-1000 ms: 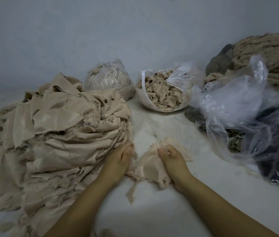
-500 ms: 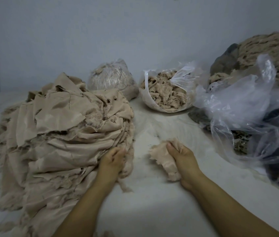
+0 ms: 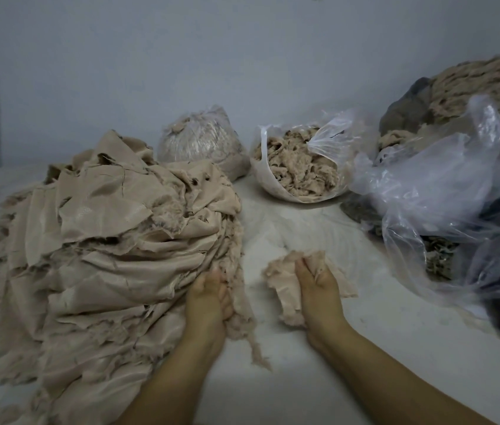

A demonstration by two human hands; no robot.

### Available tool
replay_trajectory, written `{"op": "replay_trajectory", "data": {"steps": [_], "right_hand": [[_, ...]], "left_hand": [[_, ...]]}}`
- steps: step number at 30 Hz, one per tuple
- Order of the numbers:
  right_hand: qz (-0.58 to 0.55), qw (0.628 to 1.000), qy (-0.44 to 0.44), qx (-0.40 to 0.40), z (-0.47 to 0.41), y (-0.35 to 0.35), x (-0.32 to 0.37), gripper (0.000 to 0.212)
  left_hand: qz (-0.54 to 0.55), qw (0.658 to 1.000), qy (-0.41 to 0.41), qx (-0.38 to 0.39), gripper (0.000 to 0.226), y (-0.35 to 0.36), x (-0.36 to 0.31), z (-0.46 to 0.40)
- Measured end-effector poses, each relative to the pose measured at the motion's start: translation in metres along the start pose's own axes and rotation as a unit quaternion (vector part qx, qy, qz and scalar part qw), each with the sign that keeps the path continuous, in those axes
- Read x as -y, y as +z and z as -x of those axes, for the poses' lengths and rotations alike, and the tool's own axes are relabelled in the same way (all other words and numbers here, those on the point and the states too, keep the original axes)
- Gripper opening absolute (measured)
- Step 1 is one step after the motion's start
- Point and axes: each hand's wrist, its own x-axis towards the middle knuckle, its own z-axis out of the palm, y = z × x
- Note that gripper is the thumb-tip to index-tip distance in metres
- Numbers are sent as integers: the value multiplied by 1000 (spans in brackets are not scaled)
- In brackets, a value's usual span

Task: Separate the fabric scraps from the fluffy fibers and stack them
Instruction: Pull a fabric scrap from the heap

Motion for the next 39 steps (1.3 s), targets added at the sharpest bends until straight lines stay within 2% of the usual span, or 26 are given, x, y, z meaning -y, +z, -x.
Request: {"op": "replay_trajectory", "data": {"steps": [3, 6, 7, 10, 13, 15, 18, 20, 22, 23, 25, 27, 28, 32, 36, 39], "right_hand": [[21, 1000, -9, 18, 1, -1, -1, 22], [50, 997, -28, 56, 6, 5, -2, 23], [57, 997, -31, 47, 5, 5, -2, 26], [28, 999, 9, -39, -5, -6, 3, 30], [-5, 999, 35, -31, -6, -13, 6, 24], [6, 1000, 23, -4, 0, -8, 6, 23], [35, 998, -1, 44, 10, 2, 4, 29], [31, 997, 5, 75, 12, 3, 6, 29], [19, 995, 20, 91, 11, -2, 9, 33], [20, 994, 26, 108, 10, -5, 9, 35], [36, 980, 53, 187, 13, -8, 10, 31], [48, 963, 82, 253, 19, -4, 8, 19], [50, 960, 87, 260, 20, -3, 7, 18], [34, 974, 95, 203, 16, -2, 9, 22], [37, 990, 55, 126, 14, -1, 11, 22], [52, 992, 40, 108, 13, -2, 14, 28]], "left_hand": [[-58, 995, -16, 74, 39, -5, 3, 3], [-150, 975, -37, 158, 26, 3, 8, 17], [-143, 978, -30, 151, 26, 5, 10, 17], [-59, 996, -19, 62, 27, -2, 1, 9], [-25, 999, -12, 33, 30, -13, -5, 1], [-59, 995, -23, 80, 34, -12, -2, 5], [-121, 974, -43, 186, 27, -3, 6, 17], [-108, 983, -23, 148, 15, -2, 8, 15], [-62, 996, 13, 60, 25, -7, 2, 6], [-34, 998, 25, 41, 27, -10, -1, 2], [-25, 996, 19, 81, 24, -10, -3, 3], [-99, 982, 1, 161, 30, -4, 0, 12], [-134, 975, 8, 179, 35, -1, 3, 15], [-139, 980, 47, 135, 24, 1, 3, 18], [-182, 976, 74, 98, 35, -2, 4, 17], [-194, 977, 88, 19, 35, 0, 4, 10]]}}
